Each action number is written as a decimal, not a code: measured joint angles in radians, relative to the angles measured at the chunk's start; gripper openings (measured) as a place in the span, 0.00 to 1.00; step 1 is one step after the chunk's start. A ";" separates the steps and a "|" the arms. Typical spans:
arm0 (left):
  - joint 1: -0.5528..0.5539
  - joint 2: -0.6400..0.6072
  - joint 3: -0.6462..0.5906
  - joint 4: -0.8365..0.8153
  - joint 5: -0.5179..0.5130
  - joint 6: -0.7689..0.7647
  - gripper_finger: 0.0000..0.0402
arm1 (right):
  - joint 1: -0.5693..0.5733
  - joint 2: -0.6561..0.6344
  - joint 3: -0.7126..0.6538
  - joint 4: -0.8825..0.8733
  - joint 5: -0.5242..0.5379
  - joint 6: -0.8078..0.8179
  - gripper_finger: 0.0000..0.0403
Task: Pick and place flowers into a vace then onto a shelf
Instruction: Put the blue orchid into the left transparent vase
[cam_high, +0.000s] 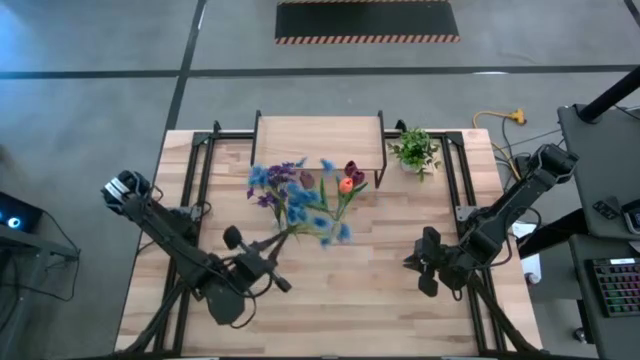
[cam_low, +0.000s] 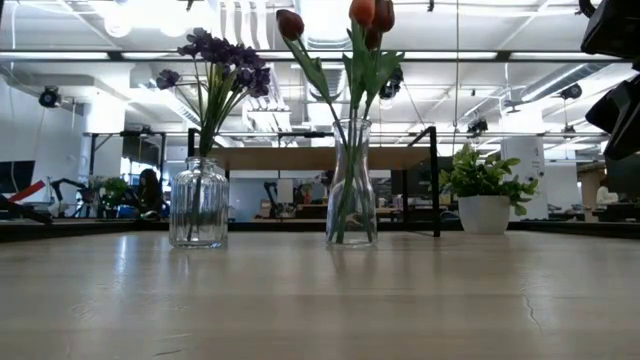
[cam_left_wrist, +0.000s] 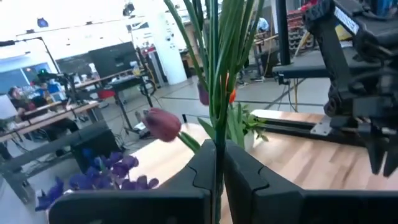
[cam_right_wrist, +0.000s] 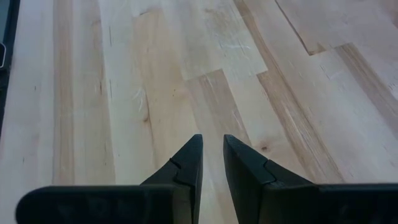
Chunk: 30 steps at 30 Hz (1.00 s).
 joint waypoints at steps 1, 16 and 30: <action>-0.001 0.002 -0.008 -0.002 0.000 -0.008 0.00 | 0.000 0.000 0.000 0.000 0.000 -0.001 0.14; 0.026 0.004 -0.168 0.001 -0.001 -0.394 0.00 | 0.000 0.000 -0.001 -0.003 0.000 -0.007 0.14; 0.064 -0.027 -0.330 -0.001 0.002 -0.537 0.00 | 0.000 0.000 -0.002 0.000 -0.003 0.003 0.14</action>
